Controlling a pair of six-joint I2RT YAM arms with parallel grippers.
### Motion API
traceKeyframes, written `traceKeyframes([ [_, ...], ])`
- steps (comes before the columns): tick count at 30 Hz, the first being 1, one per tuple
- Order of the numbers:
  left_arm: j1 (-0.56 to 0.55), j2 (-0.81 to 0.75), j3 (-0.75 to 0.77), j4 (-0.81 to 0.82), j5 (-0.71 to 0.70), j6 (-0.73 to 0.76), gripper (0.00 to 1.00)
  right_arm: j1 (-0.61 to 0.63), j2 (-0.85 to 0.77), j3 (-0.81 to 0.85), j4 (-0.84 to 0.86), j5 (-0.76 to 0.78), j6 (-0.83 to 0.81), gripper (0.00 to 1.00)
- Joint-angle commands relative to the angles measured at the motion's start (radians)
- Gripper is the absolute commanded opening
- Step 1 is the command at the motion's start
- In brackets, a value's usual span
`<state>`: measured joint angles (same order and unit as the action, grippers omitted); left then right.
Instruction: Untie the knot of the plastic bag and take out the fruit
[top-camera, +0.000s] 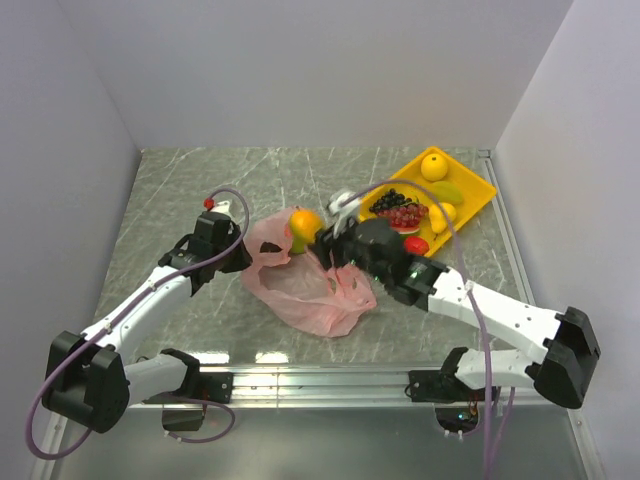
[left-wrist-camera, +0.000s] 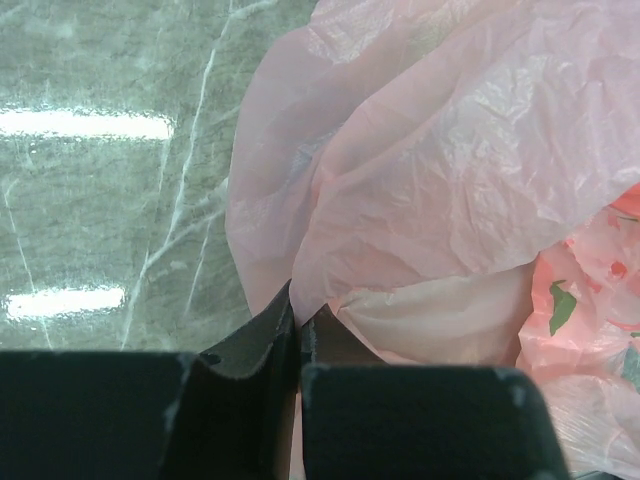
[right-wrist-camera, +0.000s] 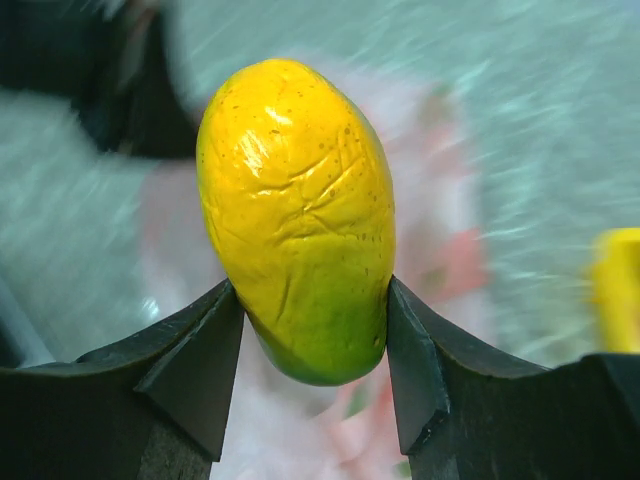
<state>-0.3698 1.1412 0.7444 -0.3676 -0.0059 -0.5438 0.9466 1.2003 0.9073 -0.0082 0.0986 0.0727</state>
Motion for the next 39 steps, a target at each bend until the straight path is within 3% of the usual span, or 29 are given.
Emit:
traceKeyframes([
  [1, 0.003, -0.034, 0.009, 0.013, -0.003, -0.002, 0.08, -0.145, -0.019, 0.090, -0.030, 0.193, 0.001, 0.00],
  [2, 0.003, -0.034, 0.007, 0.013, -0.003, -0.002, 0.08, -0.249, -0.010, 0.102, -0.044, 0.208, 0.016, 0.00],
  [5, 0.003, -0.040, 0.009, 0.015, 0.017, -0.001, 0.08, -0.389, 0.028, 0.137, -0.087, 0.300, 0.071, 0.00],
  [9, 0.003, -0.041, 0.013, 0.010, 0.021, 0.005, 0.09, -0.642, 0.119, 0.192, -0.122, 0.294, 0.144, 0.00],
  [13, 0.005, -0.047, 0.009, 0.013, 0.023, 0.007, 0.09, -0.774, 0.251, 0.274, -0.153, 0.233, 0.206, 0.00],
  [19, 0.006, -0.041, 0.010, 0.012, 0.024, 0.010, 0.09, -0.851, 0.504, 0.467, -0.194, 0.187, 0.329, 0.01],
  [22, 0.005, -0.037, 0.012, 0.010, 0.023, 0.010, 0.08, -0.852, 0.616, 0.571, -0.214, 0.197, 0.370, 0.13],
  [25, 0.005, -0.035, 0.012, 0.007, 0.017, 0.012, 0.08, -0.852, 0.711, 0.657, -0.248, 0.220, 0.407, 0.38],
  [26, 0.006, -0.037, 0.013, 0.009, 0.015, 0.013, 0.08, -0.853, 0.746, 0.685, -0.254, 0.223, 0.412, 0.53],
  [29, 0.005, -0.032, 0.013, 0.009, 0.017, 0.013, 0.08, -0.850, 0.775, 0.693, -0.263, 0.231, 0.426, 0.77],
  [32, 0.006, -0.031, 0.015, 0.009, 0.018, 0.015, 0.08, -0.852, 0.750, 0.647, -0.250, 0.219, 0.423, 0.86],
  [39, 0.011, -0.043, 0.018, 0.018, 0.023, 0.024, 0.06, -0.813, 0.553, 0.470, -0.177, 0.138, 0.354, 0.89],
])
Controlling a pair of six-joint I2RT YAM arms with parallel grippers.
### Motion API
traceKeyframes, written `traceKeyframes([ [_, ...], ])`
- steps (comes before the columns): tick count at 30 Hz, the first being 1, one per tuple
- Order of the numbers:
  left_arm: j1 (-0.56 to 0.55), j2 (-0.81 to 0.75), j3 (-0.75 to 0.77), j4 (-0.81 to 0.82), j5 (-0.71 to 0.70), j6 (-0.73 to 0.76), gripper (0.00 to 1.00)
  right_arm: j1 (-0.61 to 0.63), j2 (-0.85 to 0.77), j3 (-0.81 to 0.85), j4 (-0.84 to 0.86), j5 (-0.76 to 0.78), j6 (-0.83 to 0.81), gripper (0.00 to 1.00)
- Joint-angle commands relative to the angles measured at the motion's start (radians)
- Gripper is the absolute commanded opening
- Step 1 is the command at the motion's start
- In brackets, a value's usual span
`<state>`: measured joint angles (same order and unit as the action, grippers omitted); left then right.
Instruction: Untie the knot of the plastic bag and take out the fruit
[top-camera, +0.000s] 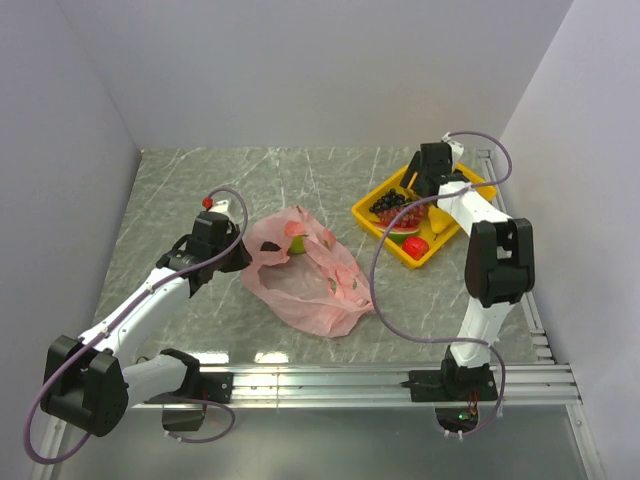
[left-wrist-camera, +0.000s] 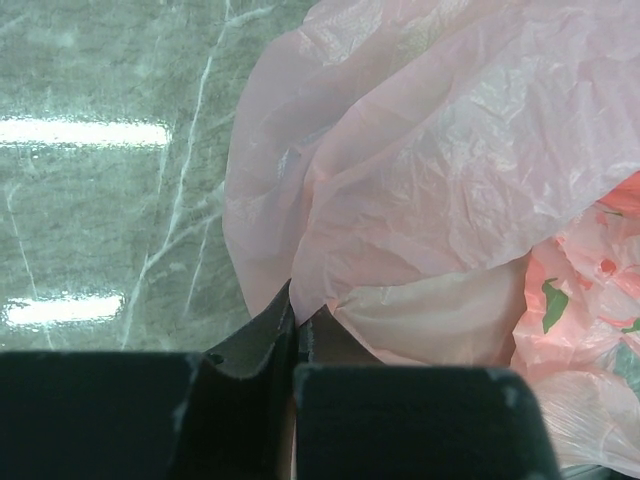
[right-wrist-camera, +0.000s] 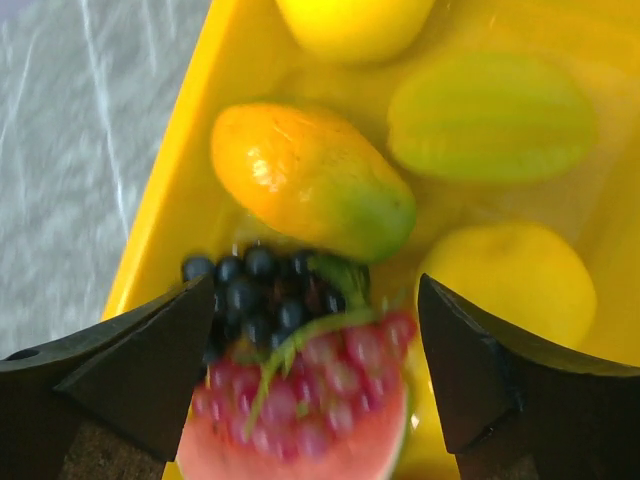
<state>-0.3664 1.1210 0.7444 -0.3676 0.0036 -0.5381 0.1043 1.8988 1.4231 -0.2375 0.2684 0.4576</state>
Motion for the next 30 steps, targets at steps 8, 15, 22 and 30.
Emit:
traceKeyframes([
  [8, -0.043, -0.079, 0.116, 0.001, -0.067, 0.130, 0.01, 0.227, -0.465, -0.311, 0.139, -0.077, -0.122, 0.88],
  [15, -0.368, -0.116, 0.254, -0.063, -0.270, 0.136, 0.01, 0.347, -0.714, -0.496, 0.236, -0.187, -0.183, 0.84],
  [22, -0.480, -0.046, 0.124, -0.064, -0.352, 0.011, 0.00, 0.411, -0.820, -0.575, 0.234, -0.247, -0.281, 0.84],
  [30, -0.457, -0.062, 0.033, -0.116, -0.451, -0.246, 0.01, 0.567, -0.854, -0.584, 0.207, -0.377, -0.362, 0.79],
])
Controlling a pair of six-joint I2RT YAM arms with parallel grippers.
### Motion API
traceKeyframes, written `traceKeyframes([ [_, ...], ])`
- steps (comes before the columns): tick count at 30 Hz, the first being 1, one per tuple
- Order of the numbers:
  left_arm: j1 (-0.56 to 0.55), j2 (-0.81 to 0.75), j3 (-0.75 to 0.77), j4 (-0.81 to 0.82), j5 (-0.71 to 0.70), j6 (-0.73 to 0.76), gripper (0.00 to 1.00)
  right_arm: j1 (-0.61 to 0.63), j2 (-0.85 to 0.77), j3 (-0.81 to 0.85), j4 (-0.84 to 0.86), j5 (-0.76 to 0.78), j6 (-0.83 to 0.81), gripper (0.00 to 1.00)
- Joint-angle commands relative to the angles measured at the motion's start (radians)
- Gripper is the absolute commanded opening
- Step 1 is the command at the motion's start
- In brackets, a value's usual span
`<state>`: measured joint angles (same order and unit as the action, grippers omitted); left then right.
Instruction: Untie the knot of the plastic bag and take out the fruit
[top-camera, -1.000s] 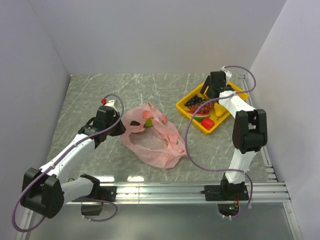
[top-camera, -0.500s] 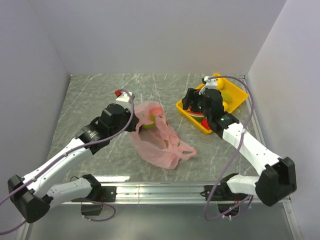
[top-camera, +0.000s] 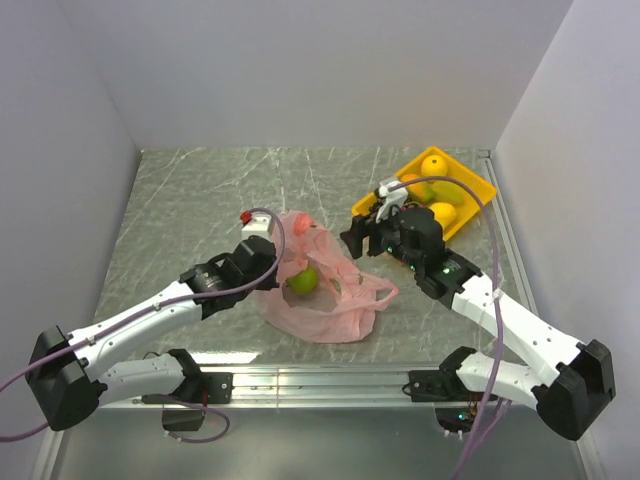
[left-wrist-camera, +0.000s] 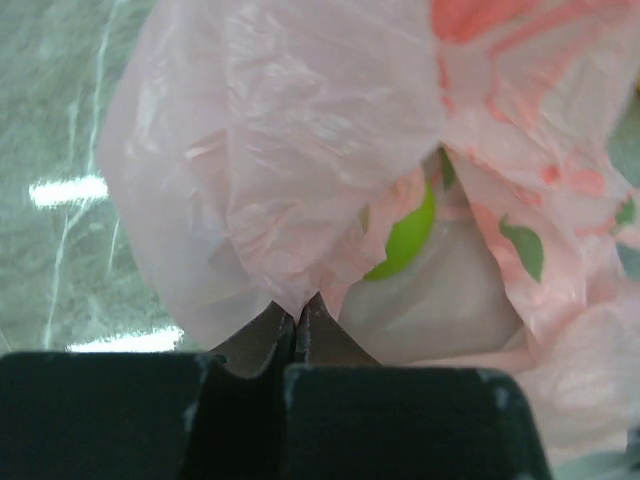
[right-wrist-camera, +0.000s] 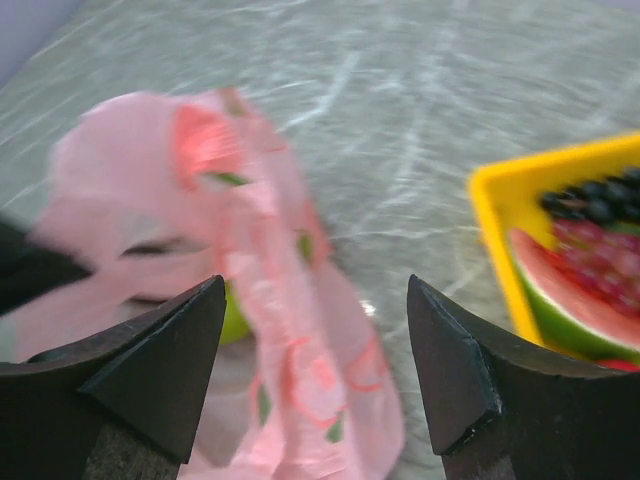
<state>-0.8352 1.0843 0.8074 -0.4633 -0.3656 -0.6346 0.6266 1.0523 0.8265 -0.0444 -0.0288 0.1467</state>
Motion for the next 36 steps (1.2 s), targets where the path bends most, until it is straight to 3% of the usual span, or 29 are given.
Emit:
traceKeyframes([
  [1, 0.022, -0.032, -0.045, -0.021, -0.093, -0.175, 0.00, 0.067, 0.020, 0.020, -0.001, -0.095, -0.050, 0.79],
  [10, 0.107, -0.081, -0.183, 0.025, -0.058, -0.266, 0.01, 0.274, 0.277, 0.079, 0.018, -0.158, -0.039, 0.79],
  [16, 0.119, -0.087, -0.188, 0.035, -0.049, -0.241, 0.00, 0.360, 0.414, 0.146, 0.018, -0.031, -0.096, 0.82],
  [22, 0.122, -0.040, -0.169, 0.049, -0.010, -0.224, 0.01, 0.366, 0.532, 0.238, -0.024, 0.065, -0.168, 0.89],
  [36, 0.123, -0.034, -0.168, 0.061, 0.001, -0.212, 0.01, 0.367, 0.707, 0.237, -0.046, 0.092, -0.159, 0.91],
])
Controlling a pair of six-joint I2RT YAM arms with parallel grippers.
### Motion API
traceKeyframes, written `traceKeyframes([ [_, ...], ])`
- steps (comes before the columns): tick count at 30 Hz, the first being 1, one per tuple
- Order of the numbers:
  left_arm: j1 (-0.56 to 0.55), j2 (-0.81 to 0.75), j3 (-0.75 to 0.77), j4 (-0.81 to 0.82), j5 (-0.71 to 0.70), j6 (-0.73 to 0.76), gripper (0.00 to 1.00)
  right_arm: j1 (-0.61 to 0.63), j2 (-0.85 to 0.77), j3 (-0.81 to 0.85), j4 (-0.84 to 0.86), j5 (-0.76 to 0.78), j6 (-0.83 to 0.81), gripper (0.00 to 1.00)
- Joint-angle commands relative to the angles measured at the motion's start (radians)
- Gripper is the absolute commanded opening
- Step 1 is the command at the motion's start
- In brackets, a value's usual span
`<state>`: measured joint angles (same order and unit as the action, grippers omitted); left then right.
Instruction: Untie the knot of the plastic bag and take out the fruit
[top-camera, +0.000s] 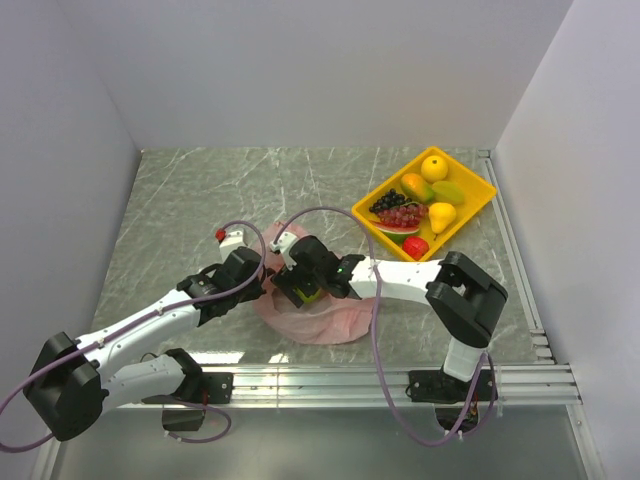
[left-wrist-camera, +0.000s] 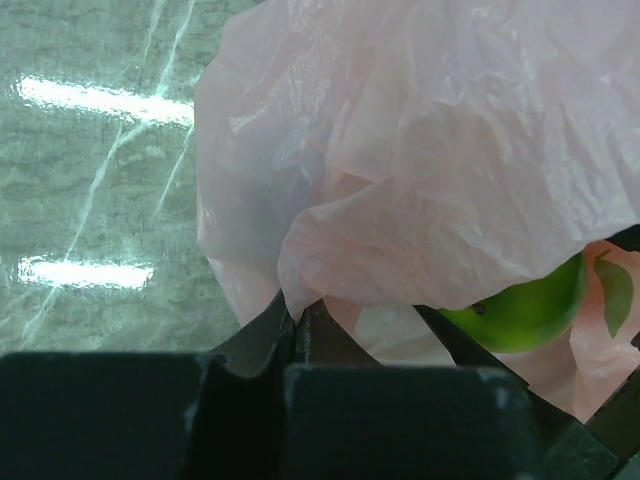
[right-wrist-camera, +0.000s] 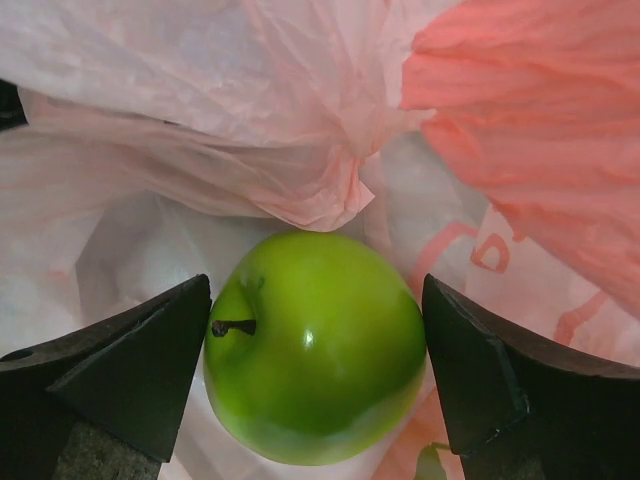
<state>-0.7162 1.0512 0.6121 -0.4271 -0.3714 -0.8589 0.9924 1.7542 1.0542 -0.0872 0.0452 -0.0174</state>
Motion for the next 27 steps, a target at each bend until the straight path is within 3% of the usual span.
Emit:
traceKeyframes([
  [1, 0.004, 0.004, 0.028, 0.024, 0.006, 0.014, 0.00, 0.002, 0.005, -0.008, 0.007, 0.018, 0.008, 0.91],
  [6, 0.004, 0.010, 0.031, 0.030, 0.014, 0.015, 0.01, 0.002, -0.001, -0.040, 0.024, 0.024, 0.016, 0.89],
  [9, 0.004, 0.015, 0.034, 0.030, 0.014, 0.017, 0.01, 0.000, -0.015, -0.053, 0.026, 0.016, 0.016, 0.77],
  [11, 0.004, 0.015, 0.037, 0.024, 0.012, 0.015, 0.00, 0.000, -0.028, -0.054, 0.018, -0.002, 0.016, 0.57],
  [12, 0.003, 0.015, 0.037, 0.024, 0.011, 0.017, 0.00, 0.000, -0.051, -0.054, 0.020, -0.008, 0.016, 0.36],
  [13, 0.004, 0.010, 0.038, 0.022, 0.009, 0.015, 0.01, 0.002, -0.065, -0.060, 0.021, -0.021, 0.016, 0.25],
  [16, 0.004, 0.003, 0.038, 0.016, 0.000, 0.017, 0.01, 0.002, -0.137, -0.071, 0.026, -0.028, 0.016, 0.08],
  [21, 0.006, 0.007, 0.048, 0.013, 0.005, 0.024, 0.01, 0.002, -0.271, -0.074, 0.021, -0.042, 0.046, 0.00],
  [27, 0.008, 0.020, 0.075, 0.005, 0.014, 0.046, 0.01, -0.001, -0.398, -0.060, 0.014, -0.070, 0.054, 0.00],
])
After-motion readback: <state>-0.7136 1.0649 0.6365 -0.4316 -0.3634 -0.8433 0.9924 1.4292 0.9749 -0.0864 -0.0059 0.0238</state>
